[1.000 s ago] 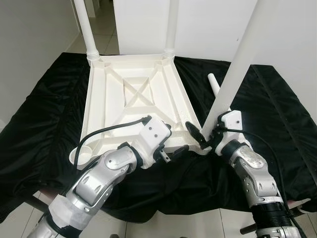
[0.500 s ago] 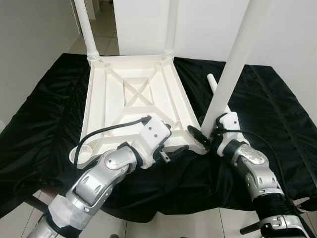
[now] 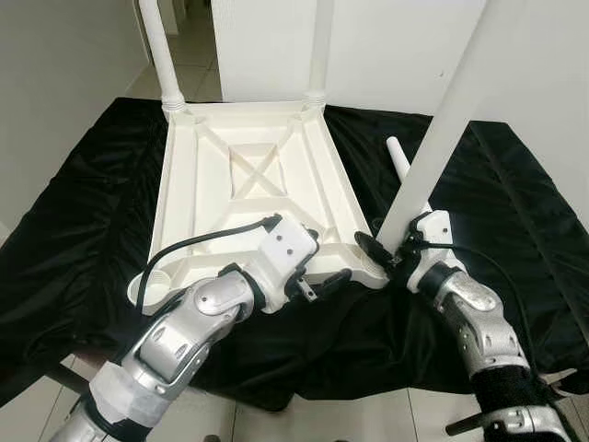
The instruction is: Building children table
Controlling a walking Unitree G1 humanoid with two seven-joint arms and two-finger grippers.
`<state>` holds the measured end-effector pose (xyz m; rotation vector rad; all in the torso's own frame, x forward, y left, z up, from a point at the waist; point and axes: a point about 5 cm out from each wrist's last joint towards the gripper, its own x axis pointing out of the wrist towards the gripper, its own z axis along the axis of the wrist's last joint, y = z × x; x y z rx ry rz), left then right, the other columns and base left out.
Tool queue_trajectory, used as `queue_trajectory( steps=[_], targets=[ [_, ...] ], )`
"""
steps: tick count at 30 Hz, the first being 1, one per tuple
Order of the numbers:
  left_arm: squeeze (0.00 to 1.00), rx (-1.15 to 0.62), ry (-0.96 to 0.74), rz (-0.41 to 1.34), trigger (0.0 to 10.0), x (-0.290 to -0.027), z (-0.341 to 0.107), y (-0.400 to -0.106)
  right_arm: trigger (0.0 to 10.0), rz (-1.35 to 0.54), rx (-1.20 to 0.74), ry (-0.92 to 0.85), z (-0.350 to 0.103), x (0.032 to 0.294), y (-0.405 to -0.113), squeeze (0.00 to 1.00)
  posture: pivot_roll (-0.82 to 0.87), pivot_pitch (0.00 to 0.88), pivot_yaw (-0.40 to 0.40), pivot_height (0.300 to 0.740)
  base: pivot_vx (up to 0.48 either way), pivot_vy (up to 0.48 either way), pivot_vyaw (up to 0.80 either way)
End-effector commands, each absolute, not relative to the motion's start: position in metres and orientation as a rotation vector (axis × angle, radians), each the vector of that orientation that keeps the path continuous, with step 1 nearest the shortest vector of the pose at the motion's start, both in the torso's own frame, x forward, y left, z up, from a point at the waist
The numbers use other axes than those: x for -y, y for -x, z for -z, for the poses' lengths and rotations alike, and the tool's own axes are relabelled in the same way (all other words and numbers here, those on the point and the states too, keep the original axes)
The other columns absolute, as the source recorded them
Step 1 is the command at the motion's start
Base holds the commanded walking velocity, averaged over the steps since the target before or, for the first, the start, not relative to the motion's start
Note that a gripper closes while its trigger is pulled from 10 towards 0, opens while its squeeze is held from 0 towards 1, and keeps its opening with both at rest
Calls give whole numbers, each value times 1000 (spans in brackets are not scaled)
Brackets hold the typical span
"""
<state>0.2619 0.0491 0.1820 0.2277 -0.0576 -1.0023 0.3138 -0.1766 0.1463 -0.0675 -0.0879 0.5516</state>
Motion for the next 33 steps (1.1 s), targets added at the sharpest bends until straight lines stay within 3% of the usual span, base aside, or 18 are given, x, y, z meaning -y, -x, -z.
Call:
queue_trajectory(
  steps=[1,13,15,20,33],
  targets=[
    [0,43,-234,1106,10000,-46,-181,-255,10000,-484,11,12,-131,173,-312,0,-35,84,-10,740,0,0,0],
    [0,37,-228,1105,10000,-47,-181,-253,10000,-219,74,-132,-148,148,-305,0,-40,88,-8,740,0,0,0],
    [0,33,-227,1109,10000,-47,-180,-253,10000,-25,61,-129,-150,143,-299,0,-42,86,-6,740,0,0,0],
    [0,34,-228,1117,10000,-46,-181,-253,10000,187,51,-107,-148,134,-288,0,-40,78,-6,740,0,0,0],
    [0,39,-231,1124,10000,-44,-181,-253,10000,195,45,-131,-153,129,-284,0,-42,61,-10,740,0,0,0]
  ],
)
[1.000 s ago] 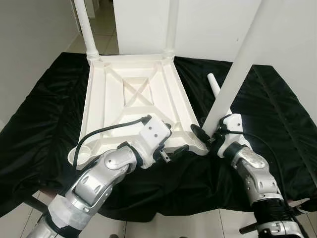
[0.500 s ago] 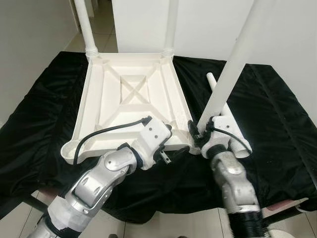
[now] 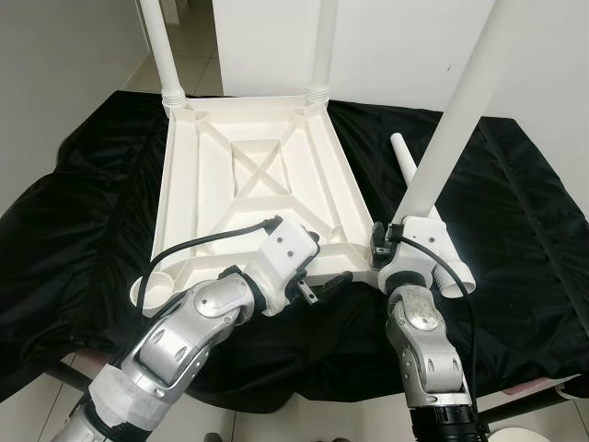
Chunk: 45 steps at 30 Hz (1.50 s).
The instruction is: Building children table
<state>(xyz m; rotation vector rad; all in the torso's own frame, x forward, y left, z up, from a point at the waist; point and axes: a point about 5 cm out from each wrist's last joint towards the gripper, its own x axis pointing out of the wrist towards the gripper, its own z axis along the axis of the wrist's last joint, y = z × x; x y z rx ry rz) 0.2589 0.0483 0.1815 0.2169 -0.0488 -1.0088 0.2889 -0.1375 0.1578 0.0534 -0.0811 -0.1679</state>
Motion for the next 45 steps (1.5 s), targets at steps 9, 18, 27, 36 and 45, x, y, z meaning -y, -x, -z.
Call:
queue_trajectory(
  steps=[9,18,27,36,45],
  targets=[
    [0,43,-231,1121,10000,-43,-181,-253,10000,101,88,-158,-158,128,-283,1000,-46,54,-16,740,0,0,0],
    [0,46,-234,1119,10000,-43,-180,-254,10000,-173,130,-99,-159,144,-283,0,-47,46,-18,740,0,0,0],
    [0,42,-242,1126,10000,-43,-179,-255,10000,-476,122,48,-156,165,-290,0,-48,38,-5,740,0,0,0],
    [0,43,-244,1134,10000,-43,-180,-257,10000,-618,66,98,-150,171,-306,0,-55,41,15,740,0,0,0],
    [0,50,-247,1134,10000,-43,-184,-260,0,-688,10,118,-138,177,-319,0,-52,56,24,740,0,0,0]
  ],
)
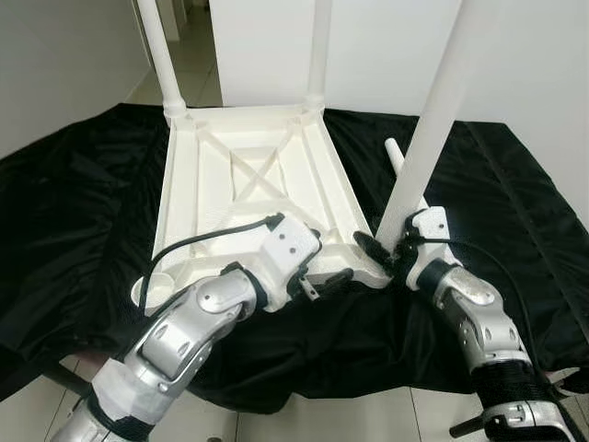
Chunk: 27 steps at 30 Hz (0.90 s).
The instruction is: Building children table
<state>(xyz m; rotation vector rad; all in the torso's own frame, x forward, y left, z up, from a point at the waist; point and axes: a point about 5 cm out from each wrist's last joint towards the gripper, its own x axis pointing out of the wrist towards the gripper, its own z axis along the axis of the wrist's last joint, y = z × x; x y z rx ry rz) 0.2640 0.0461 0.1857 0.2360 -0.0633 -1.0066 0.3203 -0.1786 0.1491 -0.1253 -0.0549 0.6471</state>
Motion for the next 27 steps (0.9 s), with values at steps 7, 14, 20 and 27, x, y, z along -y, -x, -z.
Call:
queue_trajectory(
  steps=[7,14,20,27],
  targets=[
    [0,51,-240,1125,10000,-42,-184,-260,0,-679,3,107,-135,181,-318,0,-55,59,20,740,0,0,0],
    [0,56,-247,1127,10000,-41,-183,-261,10000,-507,-1,68,-134,178,-318,0,-61,65,6,740,0,0,0],
    [0,66,-241,1132,10000,-37,-184,-261,10000,-217,-15,-30,-133,172,-318,0,-69,65,4,740,0,0,0],
    [0,68,-255,1142,10000,-38,-184,-262,10000,54,-7,-18,-131,154,-303,0,-73,65,1,740,0,0,0]
  ],
)
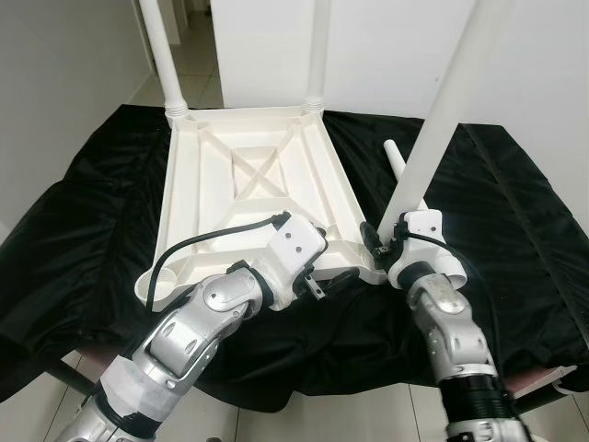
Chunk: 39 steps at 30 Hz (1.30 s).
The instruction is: Building children table
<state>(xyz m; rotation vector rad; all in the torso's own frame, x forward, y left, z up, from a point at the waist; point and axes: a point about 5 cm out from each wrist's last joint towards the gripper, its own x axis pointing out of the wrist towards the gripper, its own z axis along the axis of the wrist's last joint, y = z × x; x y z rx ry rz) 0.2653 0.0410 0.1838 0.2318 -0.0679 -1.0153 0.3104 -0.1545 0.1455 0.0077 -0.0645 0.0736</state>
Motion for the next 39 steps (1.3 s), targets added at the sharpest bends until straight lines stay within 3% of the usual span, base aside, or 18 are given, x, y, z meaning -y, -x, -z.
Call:
queue_trajectory(
  steps=[1,3,8,18,19,30,31,39],
  targets=[
    [0,68,-255,1142,10000,-38,-184,-262,10000,54,-7,-18,-131,154,-303,0,-73,65,1,740,0,0,0],
    [0,71,-257,1141,10000,-38,-185,-264,10000,178,-25,-53,-129,146,-295,0,-73,65,1,740,0,0,0],
    [0,68,-254,1140,10000,-38,-184,-263,10000,202,-12,-59,-131,137,-290,0,-71,67,3,740,0,0,0],
    [0,64,-251,1137,10000,-39,-183,-262,10000,239,20,-44,-139,144,-289,0,-71,70,3,740,0,0,0],
    [0,64,-252,1137,10000,-39,-183,-262,10000,217,39,-59,-142,143,-289,1000,-70,71,1,740,0,0,0],
    [0,56,-247,1123,10000,-42,-182,-261,10000,57,93,-119,-154,134,-281,1000,-67,66,-6,740,0,0,0],
    [0,57,-247,1123,10000,-42,-182,-261,10000,38,90,-121,-154,134,-280,0,-66,68,-6,740,0,0,0],
    [0,61,-248,1121,10000,-41,-183,-263,10000,-172,88,-81,-151,141,-279,0,-66,67,-6,740,0,0,0]
  ],
)
